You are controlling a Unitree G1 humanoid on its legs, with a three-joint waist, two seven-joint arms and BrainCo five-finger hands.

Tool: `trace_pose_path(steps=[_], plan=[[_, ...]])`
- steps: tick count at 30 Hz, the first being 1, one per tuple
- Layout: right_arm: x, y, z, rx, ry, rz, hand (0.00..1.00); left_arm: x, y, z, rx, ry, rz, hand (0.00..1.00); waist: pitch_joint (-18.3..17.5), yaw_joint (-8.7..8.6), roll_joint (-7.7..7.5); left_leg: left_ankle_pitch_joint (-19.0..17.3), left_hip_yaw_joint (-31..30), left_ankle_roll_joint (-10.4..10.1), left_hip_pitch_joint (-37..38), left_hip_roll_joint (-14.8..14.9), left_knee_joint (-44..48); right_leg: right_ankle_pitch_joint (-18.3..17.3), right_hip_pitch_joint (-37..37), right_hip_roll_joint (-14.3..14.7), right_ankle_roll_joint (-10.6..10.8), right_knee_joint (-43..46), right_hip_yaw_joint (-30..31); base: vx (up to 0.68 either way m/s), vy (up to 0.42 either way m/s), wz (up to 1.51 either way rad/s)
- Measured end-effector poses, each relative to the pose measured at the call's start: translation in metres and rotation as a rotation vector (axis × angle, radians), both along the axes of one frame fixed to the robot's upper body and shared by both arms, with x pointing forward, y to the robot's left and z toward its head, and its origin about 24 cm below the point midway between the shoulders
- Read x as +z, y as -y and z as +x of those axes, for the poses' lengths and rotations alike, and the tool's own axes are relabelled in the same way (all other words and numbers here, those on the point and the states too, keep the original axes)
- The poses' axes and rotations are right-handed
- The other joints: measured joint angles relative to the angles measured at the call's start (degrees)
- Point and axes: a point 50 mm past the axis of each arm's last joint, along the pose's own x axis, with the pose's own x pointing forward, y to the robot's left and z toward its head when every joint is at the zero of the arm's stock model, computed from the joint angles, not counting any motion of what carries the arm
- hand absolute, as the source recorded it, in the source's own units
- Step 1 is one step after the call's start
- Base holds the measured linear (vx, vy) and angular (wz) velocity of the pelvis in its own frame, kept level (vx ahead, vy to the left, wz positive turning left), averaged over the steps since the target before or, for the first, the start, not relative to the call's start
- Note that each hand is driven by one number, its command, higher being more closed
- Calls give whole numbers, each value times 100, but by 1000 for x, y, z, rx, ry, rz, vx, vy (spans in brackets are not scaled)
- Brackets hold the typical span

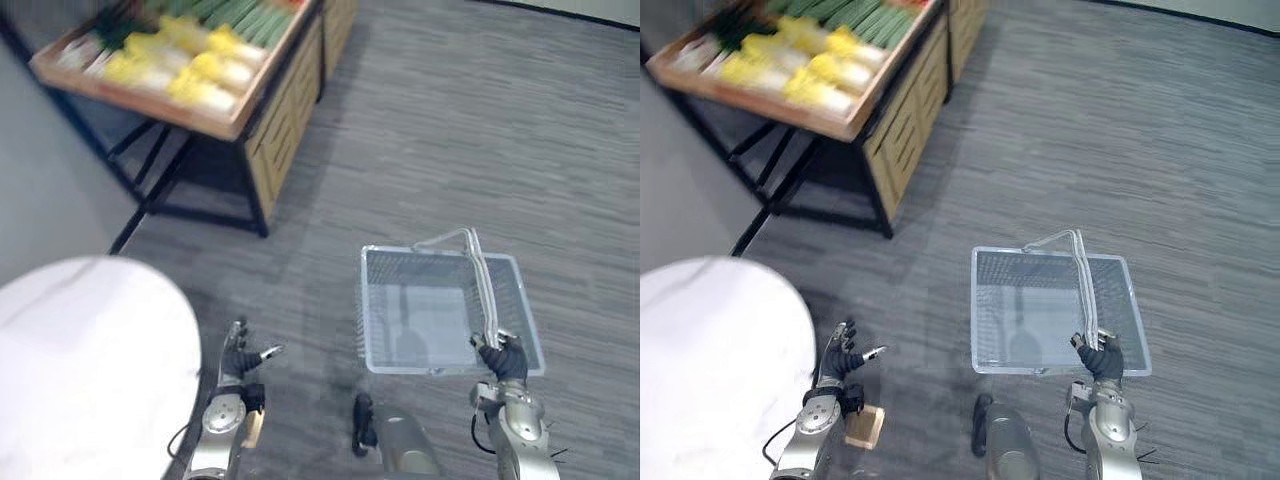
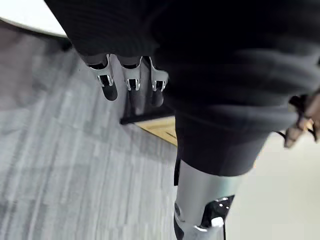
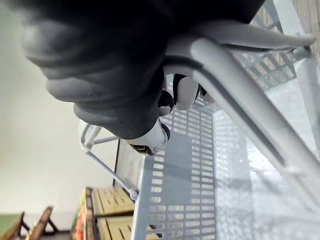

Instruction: Pick vegetable in the basket

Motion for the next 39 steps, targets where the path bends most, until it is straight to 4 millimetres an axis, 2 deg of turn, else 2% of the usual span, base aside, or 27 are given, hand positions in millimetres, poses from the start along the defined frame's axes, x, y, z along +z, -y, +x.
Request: trace_pose_path(steps=[3, 4, 5, 6, 8, 9, 10, 11, 12, 13, 14, 16, 18, 20, 21, 22, 23, 24, 25, 26, 28, 29, 31, 33, 36, 38, 39], plan=[[2, 2, 2, 5, 4, -14, 100, 4, 5, -2, -5, 20, -16, 0, 29, 185, 94, -292, -542, 23, -809, -710, -1297, -262, 444, -33, 143, -118, 519, 307, 185, -93], [4, 6, 2, 7, 2, -41, 100, 7, 7, -4, 1, 34, -25, 0, 38, 239, 167, -210, -759, -106, -987, -949, -2197, -367, 513, -50, 249, -136, 683, 278, 273, -76], [8, 11, 4, 11, 1, -79, 100, 10, 8, -5, 10, 49, -31, 0, 52, 321, 309, 188, -913, -240, -1090, -1058, -3140, -498, 592, 13, 395, -140, 823, 218, 228, -88], [9, 11, 5, 14, 2, -90, 100, 10, 8, -7, 19, 49, -30, 0, 22, 409, 362, 399, -927, -184, -1017, -1096, -3201, -553, 631, 40, 450, -148, 984, 422, 299, -84], [12, 6, 11, 46, 12, -114, 100, 14, 4, -8, 34, 67, -11, 0, -19, 398, 281, 366, -864, -14, -1007, -1296, -3112, -646, 747, -172, 541, -324, 1189, 472, 320, -32], [12, 4, 12, 57, 10, -118, 100, 22, 3, -5, 31, 104, -1, 0, -1, 404, 223, 203, -851, 257, -1065, -1412, -2891, -790, 797, -315, 644, -318, 1217, 436, 327, 7], [10, 1, 12, 65, 5, -117, 100, 26, 3, -5, 27, 124, 6, 0, -19, 424, 58, 7, -750, 563, -957, -1612, -2841, -955, 833, -479, 889, -56, 1253, 434, 299, 2], [9, -1, 12, 68, 2, -117, 100, 27, 3, -5, 24, 129, 11, 0, -25, 429, -22, -88, -699, 648, -869, -1721, -2828, -1075, 722, -577, 1085, 369, 1275, 461, 219, 2], [8, -3, 12, 72, -6, -126, 100, 27, 5, -4, 18, 130, 10, 0, -20, 419, -68, -288, -673, 688, -662, -1878, -2760, -1142, 374, -716, 1710, 1530, 1289, 577, 193, 8], [5, -5, 12, 80, -20, -132, 100, 27, 5, -4, 5, 130, 17, 0, -3, 393, -95, -436, -697, 838, -325, -1986, -2771, -862, -66, -784, 1996, 2798, 1328, 483, 157, 13], [1, -7, 12, 86, -32, -129, 100, 27, 6, -4, -3, 130, 23, 0, 5, 380, -107, -508, -713, 888, -124, -2023, -2808, -781, -212, -815, 1916, 3349, 1280, 643, 122, 15], [-7, -16, 13, 121, -70, -133, 100, 29, 9, -2, -20, 138, 47, 0, -4, 314, -71, -599, -913, 947, 670, -2052, -3237, -900, -720, -848, 1155, 4132, 709, 628, 30, 23], [-7, -21, 16, 146, -65, -138, 100, 33, 9, 3, -21, 158, 69, 0, 16, 229, -8, -597, -1091, 945, 1147, -1936, -3680, -1081, -1222, -739, 816, 3802, 295, 598, -56, 30], [-5, -23, 19, 166, -57, -136, 100, 37, 12, 9, -30, 180, 76, 0, 66, 221, 88, -607, -1207, 908, 1439, -1710, -3769, -1042, -1686, -435, 760, 2878, 206, 601, -116, 26], [-4, -22, 19, 167, -54, -137, 100, 38, 13, 13, -32, 189, 77, 0, 71, 199, 127, -630, -1265, 814, 1553, -1583, -3739, -762, -1824, -252, 740, 2074, 278, 639, -191, 42], [-5, -22, 19, 167, -56, -137, 100, 40, 13, 17, -36, 200, 88, 0, 34, 158, 91, -720, -1337, 505, 1689, -1501, -3652, 75, -1773, -64, 704, 644, 520, 810, -268, 76], [-5, -17, 16, 163, -66, -155, 100, 37, 15, 18, -31, 190, 98, 0, 8, 58, 117, -886, -1606, 205, 1934, -1424, -3486, 1488, -1559, 2, 617, 59, 737, 688, -236, 48], [-3, -14, 20, 166, -63, -170, 100, 36, 18, 21, -30, 184, 91, 0, 18, 132, 337, -843, -1632, 174, 1921, -1254, -3373, 1451, -1593, 169, 541, 250, 677, 632, -194, 37], [1, -15, 24, 164, -44, -167, 100, 36, 19, 22, -37, 185, 95, 0, 17, 113, 329, -546, -1747, -2, 1805, -1270, -3149, 1122, -1599, 125, 508, 493, 749, 686, -219, 21], [2, -14, 22, 153, -35, -160, 100, 39, 23, 25, -36, 200, 81, 0, 13, 88, 327, 64, -1779, -32, 1789, -1296, -2792, 667, -1477, 23, 439, 886, 638, 672, -227, 52], [-1, -14, 14, 147, -51, -156, 100, 41, 29, 26, -33, 213, 58, 0, 26, 77, 335, 711, -1762, -40, 1532, -1191, -1944, 333, -1076, -66, 390, 908, 431, 437, -155, 62], [-2, -19, 3, 137, -52, -137, 100, 44, 33, 22, -26, 228, 36, 0, 62, 171, 288, 1403, -1594, -82, 960, -823, -532, 88, -491, -48, 300, 651, 235, 393, -123, 57], [2, -21, -4, 99, -36, -130, 100, 49, 34, 17, -32, 250, 32, 0, 90, 262, 304, 862, -1166, 6, 99, -280, 772, -95, 192, 78, 147, 262, -45, 478, -164, 52], [10, -22, -4, 84, 5, -114, 100, 47, 32, 7, -22, 241, 30, 0, 84, 375, 263, 391, -713, 33, -466, -155, 787, -271, 650, 72, 53, 19, -109, 365, -114, 27], [18, -15, 0, 74, 49, -137, 100, 43, 31, 1, -19, 218, 41, 0, 60, 468, 275, 35, 41, 47, -895, -392, -974, -504, 1179, -19, 185, -229, -304, 402, -6, 35], [10, -3, 1, 47, 20, -155, 100, 48, 32, 3, -25, 242, 62, 0, -29, 449, 388, 329, 791, -60, -888, -711, -2603, -754, 1575, -119, 385, -355, -614, 470, 98, 69], [8, 1, 1, 42, 4, -161, 100, 50, 32, 4, -23, 254, 63, 0, -62, 445, 438, 565, 978, 72, -875, -775, -2944, -823, 1663, -113, 473, -382, -672, 472, 122, 54]])
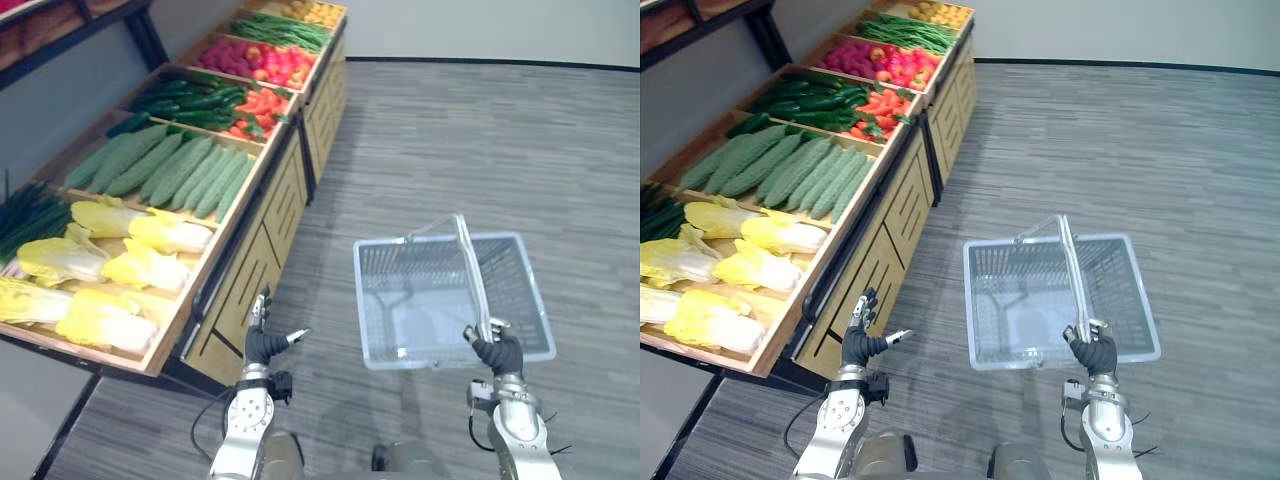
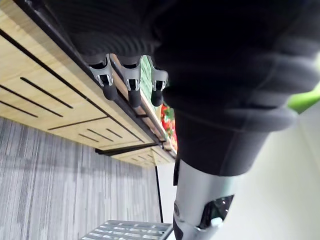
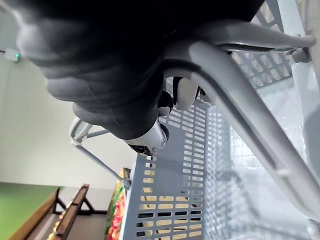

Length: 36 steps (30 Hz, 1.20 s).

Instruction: Pick vegetable in the basket

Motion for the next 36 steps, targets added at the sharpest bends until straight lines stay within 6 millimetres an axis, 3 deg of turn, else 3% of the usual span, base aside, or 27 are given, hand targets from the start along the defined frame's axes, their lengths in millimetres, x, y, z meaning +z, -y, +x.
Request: trace_pose_path(steps=[1, 2, 3, 5, 6, 7, 8, 11, 12, 14, 16, 17, 18, 20, 22, 24, 30, 36], plan=[[-14, 4, -2, -19, -60, 10, 100, 5, -5, 1, 23, 23, 36, 0, -94, 66, -87, 65, 161, 717, 161, -271, -180, -118, 196, -186, 153, -54, 9, 410, 100, 35], [-18, 5, -4, -23, -84, 9, 100, 7, -7, 2, 38, 35, 48, 0, -163, 100, -101, 30, 146, 809, 178, -395, -222, -120, 238, -258, 167, -82, 13, 519, 124, 43], [-24, 8, -7, -32, -116, 3, 100, 13, -8, 3, 54, 62, 76, 0, -196, 102, -156, -72, 79, 1047, 185, -531, -235, -134, 268, -352, 237, -29, 17, 512, 118, 64], [-40, 15, -17, -67, -194, 6, 100, 24, -10, 6, 74, 112, 119, 0, -212, 91, -203, -254, -108, 1165, 365, -837, -292, -184, 195, -548, 357, 693, 34, 492, 113, 84], [-51, 21, -25, -100, -260, 16, 100, 26, -11, 8, 79, 126, 154, 0, -214, 76, -210, -316, -356, 1179, 613, -1066, -449, 22, -97, -725, 829, 1820, 95, 498, 92, 102], [-58, 22, -31, -119, -301, 27, 100, 28, -13, 10, 86, 136, 192, 0, -215, -14, -221, -322, -626, 1185, 839, -1221, -613, 480, -420, -803, 1156, 2785, 240, 592, 66, 150], [-66, 22, -38, -129, -345, 39, 100, 29, -16, 10, 101, 140, 241, 0, -212, -159, -247, -327, -987, 1192, 1089, -1311, -753, 359, -809, -805, 944, 3696, 463, 487, 4, 131], [-73, 16, -50, -120, -381, 69, 100, 36, -22, 10, 147, 165, 352, 0, -211, -185, -274, -326, -1535, 1188, 1580, -1249, -951, -53, -1555, -525, 475, 3764, 911, 420, -94, 101], [-73, 15, -53, -121, -379, 72, 100, 38, -22, 11, 149, 175, 359, 0, -211, -184, -283, -335, -1648, 1172, 1637, -1217, -939, -108, -1675, -490, 388, 3631, 1039, 401, -222, 104], [-67, 11, -59, -133, -338, 94, 100, 50, -20, 12, 165, 232, 379, 0, -208, -194, -300, -497, -1989, 910, 1712, -1020, -708, -188, -2073, -201, 338, 3030, 1612, 328, -260, 103], [-62, 5, -65, -145, -292, 126, 100, 56, -20, 13, 181, 267, 392, 0, -207, -198, -467, -779, -2248, 607, 1559, -901, -231, -154, -2129, -8, 431, 2207, 2289, 214, -300, 117], [-62, 1, -71, -155, -281, 144, 100, 60, -22, 13, 179, 281, 410, 0, -280, -220, -741, -1102, -2265, 377, 1430, -914, 98, 365, -2045, -69, 460, 1584, 2745, 169, -321, 141], [-63, 2, -75, -162, -287, 148, 100, 57, -21, 14, 176, 270, 417, 0, -227, -244, -767, -1430, -2363, 205, 1422, -759, 256, 164, -2030, 8, 648, 1798, 2616, 204, -359, 125], [-64, 4, -76, -172, -291, 166, 100, 50, -15, 11, 179, 221, 395, 0, -330, -86, -642, -1364, -2414, 62, 1290, -459, 252, 48, -2025, 105, 440, 1793, 2199, 187, -312, 84], [-63, 5, -75, -168, -290, 161, 100, 51, -15, 13, 188, 219, 388, 0, -359, -19, -568, -1266, -2418, -101, 1278, -369, 58, 16, -2052, 85, 381, 1776, 1992, 116, -223, 66], [-64, 5, -76, -167, -296, 162, 100, 49, -19, 13, 216, 202, 384, 0, -375, 111, -490, -1056, -2419, -198, 1251, -267, -169, 45, -1984, 42, 331, 1643, 1736, 69, -144, 58], [-66, 4, -79, -191, -288, 213, 100, 40, -30, 19, 254, 131, 409, 0, -398, 118, -539, -735, -2375, -221, 1093, -201, -380, 157, -1800, -128, 232, 1305, 1244, -21, -33, 43], [-67, -4, -76, -131, -296, 232, 100, 30, -47, 26, 293, 56, 461, 0, -398, 115, -587, -554, -2019, -221, 1066, -117, -640, 472, -1794, -107, 253, 902, 1292, -77, 13, -4]])
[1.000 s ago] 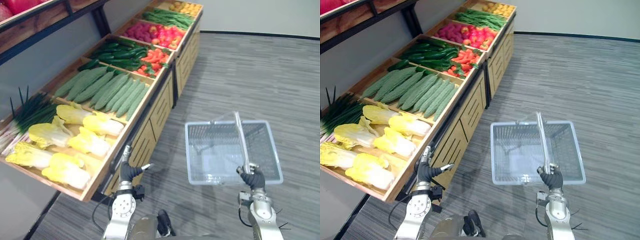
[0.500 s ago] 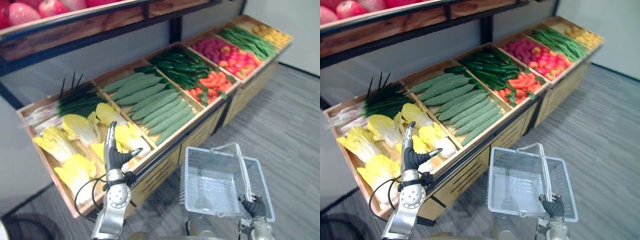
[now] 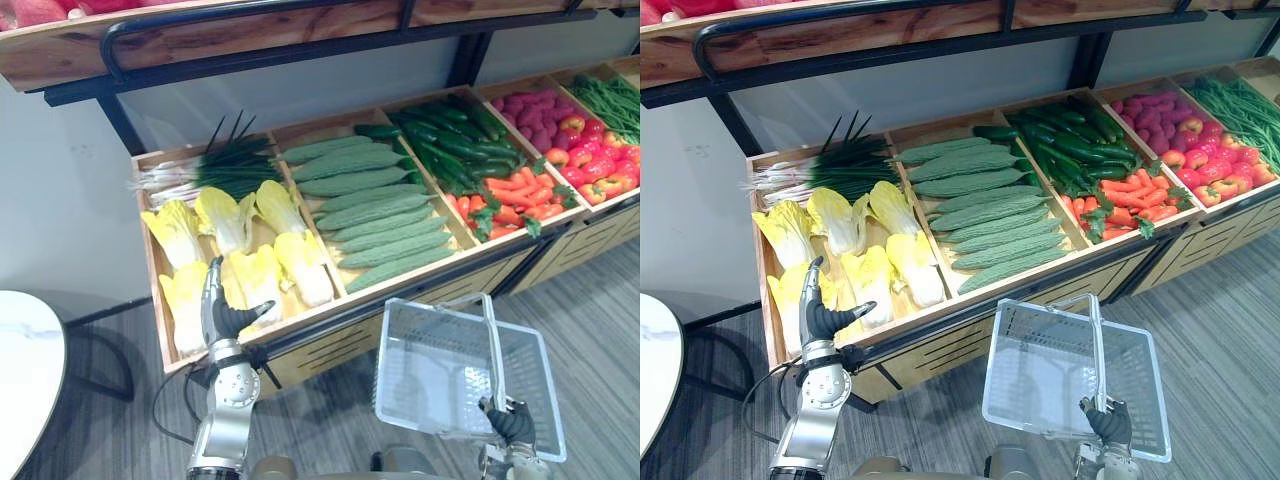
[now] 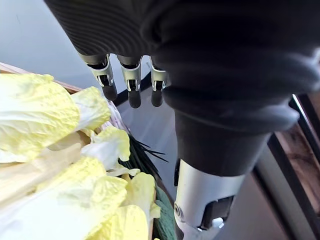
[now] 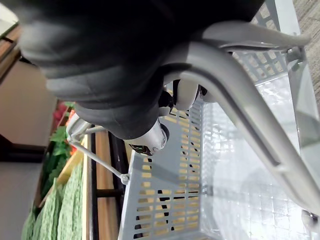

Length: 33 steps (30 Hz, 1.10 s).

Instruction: Pick vegetable in the basket

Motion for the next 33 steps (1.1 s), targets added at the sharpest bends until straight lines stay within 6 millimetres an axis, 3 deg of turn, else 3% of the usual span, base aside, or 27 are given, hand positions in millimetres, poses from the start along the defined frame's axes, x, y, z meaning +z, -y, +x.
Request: trace_pose_path(steps=[8, 13, 19, 20, 33], plan=[[-3, -17, 4, 94, -4, 40, 100, -9, -21, 33, 10, -92, 98, 0, 27, -173, -182, 295, 464, -17, -129, 5, -436, 228, -297, 0, 62, -270, 201, -7, 14, -11], [1, -19, 15, 114, 25, 37, 100, -4, -22, 62, -13, -111, 135, 0, 181, -313, -251, 451, 567, -87, -400, 23, -480, 291, -611, 1, -9, -281, 182, 25, -12, -1], [14, -16, 35, 161, 94, 1, 100, 9, -15, 92, -39, -116, 161, 0, 515, -322, -269, 532, 566, -125, -627, 61, -482, 370, -849, 58, -88, -292, 148, -10, -12, 1], [20, -16, 41, 174, 123, -8, 100, 12, -15, 98, -42, -121, 168, 100, 635, -321, -267, 556, 566, -135, -678, 84, -480, 396, -900, 62, -100, -295, 143, -48, -41, 0], [32, -25, 56, 214, 193, 1, 100, 31, -22, 116, -67, -91, 235, 100, 887, -287, -279, 557, 633, -130, -770, 124, -484, 450, -945, 72, -78, -306, 162, -43, -14, 0]])
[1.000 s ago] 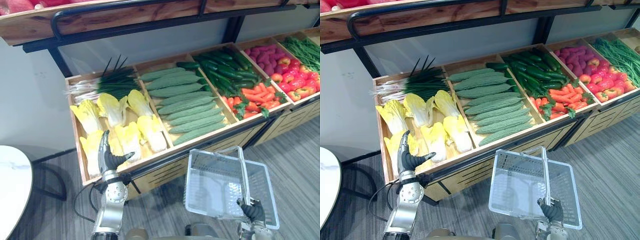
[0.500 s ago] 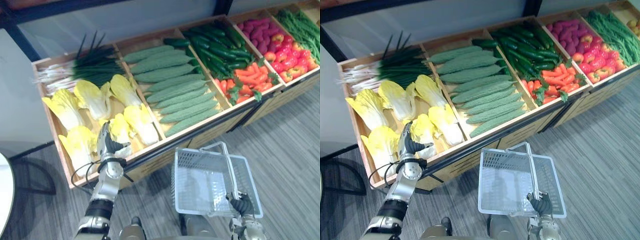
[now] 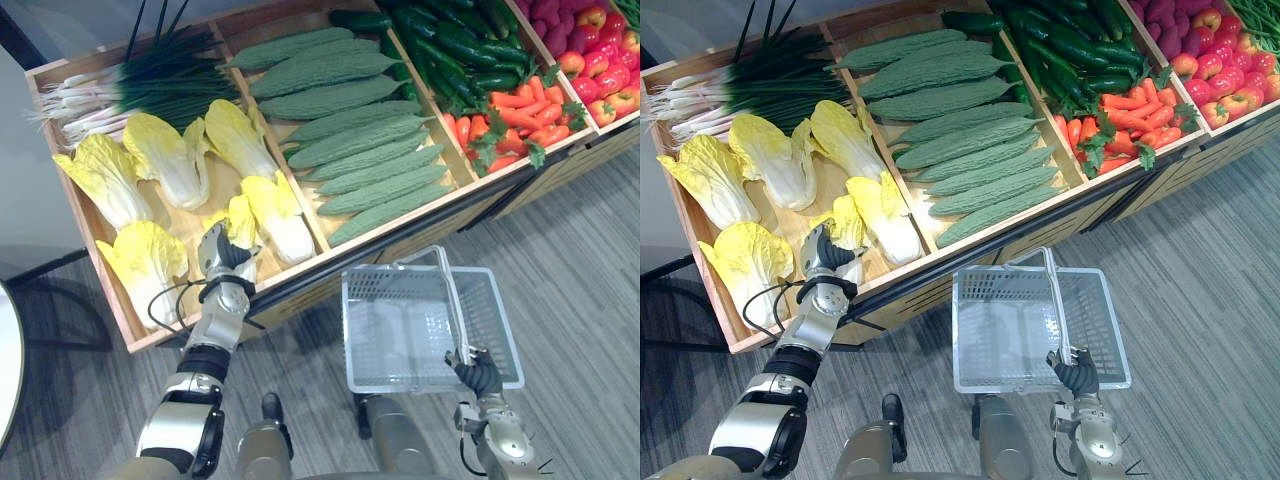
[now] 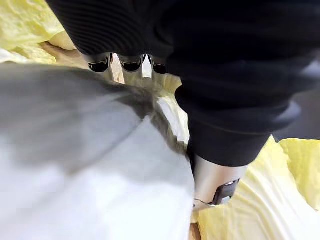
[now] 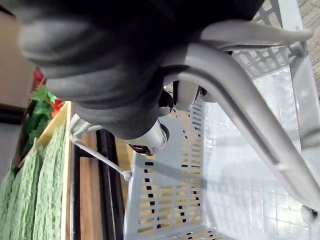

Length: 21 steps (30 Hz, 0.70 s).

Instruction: Pick vegetable in the basket

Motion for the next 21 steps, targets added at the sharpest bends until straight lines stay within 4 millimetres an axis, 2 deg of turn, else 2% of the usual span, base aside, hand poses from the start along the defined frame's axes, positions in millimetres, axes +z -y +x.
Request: trace_pose_path(steps=[5, 10, 15, 17, 21], plan=[[5, 0, 2, 0, 23, -7, 100, 3, -4, -2, 9, 23, -36, 100, 85, -7, 59, 10, 8, 10, 233, -21, -62, -67, 160, -14, 33, 17, -13, 50, 1, 3], [5, 11, -5, -45, 11, -37, 100, 2, -7, -26, 6, 84, -58, 100, 86, -21, 72, 19, -49, 22, 536, -171, -252, -299, 365, -112, 81, 147, -63, 45, 12, 10], [5, 20, -8, -81, 7, -55, 100, 8, -8, -52, 18, 165, -87, 100, 77, -20, 91, 20, -73, 21, 741, -179, -302, -309, 596, -119, 80, 87, -102, 50, 12, 6], [5, 24, -11, -98, 2, -66, 100, 15, 0, -65, 14, 224, -120, 100, 57, -13, 128, 20, -87, 21, 875, -189, -356, -309, 733, -118, 80, 53, -115, 36, 18, 5], [5, 27, -13, -105, -5, -79, 100, 35, 4, -79, 27, 348, -133, 100, -53, -14, 224, 20, -84, 22, 1040, -195, -504, -308, 840, -109, 80, -3, -107, 3, 5, -3]])
